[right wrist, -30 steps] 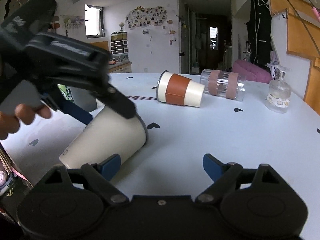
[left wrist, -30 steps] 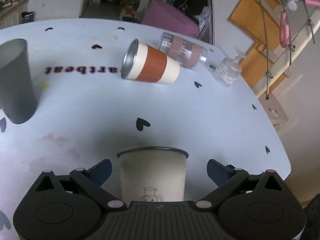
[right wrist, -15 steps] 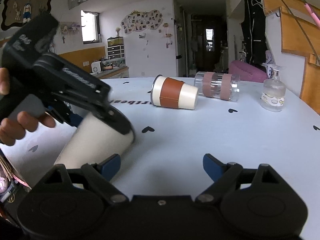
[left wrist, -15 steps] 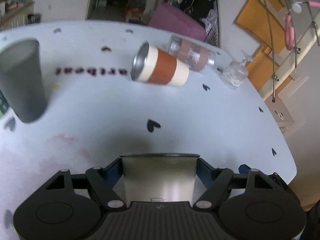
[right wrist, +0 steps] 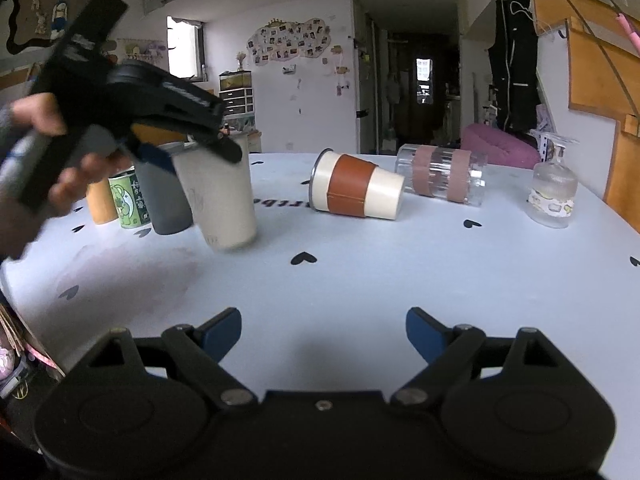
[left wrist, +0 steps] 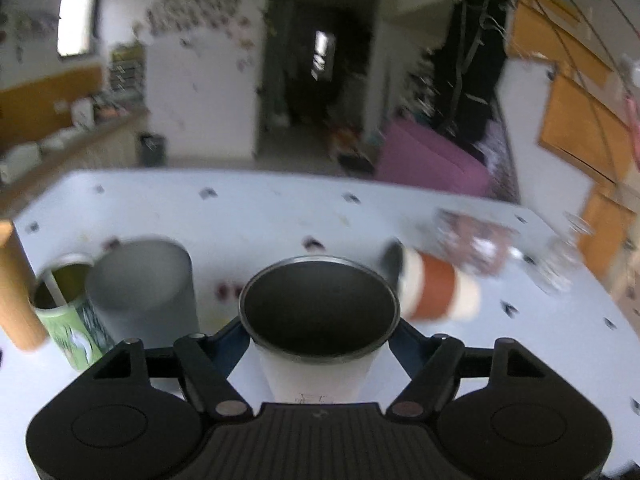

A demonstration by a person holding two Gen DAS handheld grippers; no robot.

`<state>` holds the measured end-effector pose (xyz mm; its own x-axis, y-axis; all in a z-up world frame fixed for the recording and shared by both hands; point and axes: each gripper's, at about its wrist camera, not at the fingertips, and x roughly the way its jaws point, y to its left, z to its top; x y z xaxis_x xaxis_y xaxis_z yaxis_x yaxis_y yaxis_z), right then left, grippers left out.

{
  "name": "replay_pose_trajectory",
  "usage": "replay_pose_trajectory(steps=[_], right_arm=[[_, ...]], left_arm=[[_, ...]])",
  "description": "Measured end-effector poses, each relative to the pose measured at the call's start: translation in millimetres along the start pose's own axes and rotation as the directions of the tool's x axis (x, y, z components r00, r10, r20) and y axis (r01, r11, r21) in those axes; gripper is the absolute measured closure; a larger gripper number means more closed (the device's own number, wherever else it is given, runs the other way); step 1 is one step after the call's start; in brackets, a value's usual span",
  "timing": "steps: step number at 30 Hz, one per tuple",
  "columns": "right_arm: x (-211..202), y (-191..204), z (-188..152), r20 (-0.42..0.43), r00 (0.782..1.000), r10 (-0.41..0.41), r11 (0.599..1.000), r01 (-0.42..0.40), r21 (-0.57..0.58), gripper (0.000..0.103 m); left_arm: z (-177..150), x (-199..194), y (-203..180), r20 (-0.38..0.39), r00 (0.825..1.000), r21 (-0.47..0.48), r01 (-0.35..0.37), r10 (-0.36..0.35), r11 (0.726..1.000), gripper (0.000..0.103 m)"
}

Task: Flip cup upright
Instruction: 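Lower the upright cream cup beside the grey cup and open the right gripper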

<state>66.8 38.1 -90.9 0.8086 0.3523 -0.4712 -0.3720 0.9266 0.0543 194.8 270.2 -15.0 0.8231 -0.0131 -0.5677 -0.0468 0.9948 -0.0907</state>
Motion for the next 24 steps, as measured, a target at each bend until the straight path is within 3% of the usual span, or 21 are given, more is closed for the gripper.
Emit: replay_pose_trajectory(steps=[9,18,22,24], right_arm=[[0.2,-1.1,-0.5,0.0,1.0,-0.002,1.0,0.002,0.003,0.013],[-2.2,-4.4,-0.7,0.002,1.0,-0.002,1.0,0.002,0.005,0.013],[-2.5,-3.8,-0.2,0.004,1.0,0.001,1.0,-0.001,0.0,0.013],[-2.6,-2.7,0.6,0.007,1.0,0.001,1.0,-0.001,-0.002,0.013]], left_arm=[[-0.1,26.8,-11.2,0.076,0.996,0.004,-0.053,0.053,0.999,0.027],[-8.4,32.8,-11.4,0.077,0.993,0.024,-0.093,0.091,0.995,0.026],[-7.4,28.1,-11.0,0.084,0.993,0.025,-0.089,0.087,0.996,0.01],[-7.5,23.1,-11.5,0.093,0.992,0.03,-0.087,0.084,0.996,0.008]])
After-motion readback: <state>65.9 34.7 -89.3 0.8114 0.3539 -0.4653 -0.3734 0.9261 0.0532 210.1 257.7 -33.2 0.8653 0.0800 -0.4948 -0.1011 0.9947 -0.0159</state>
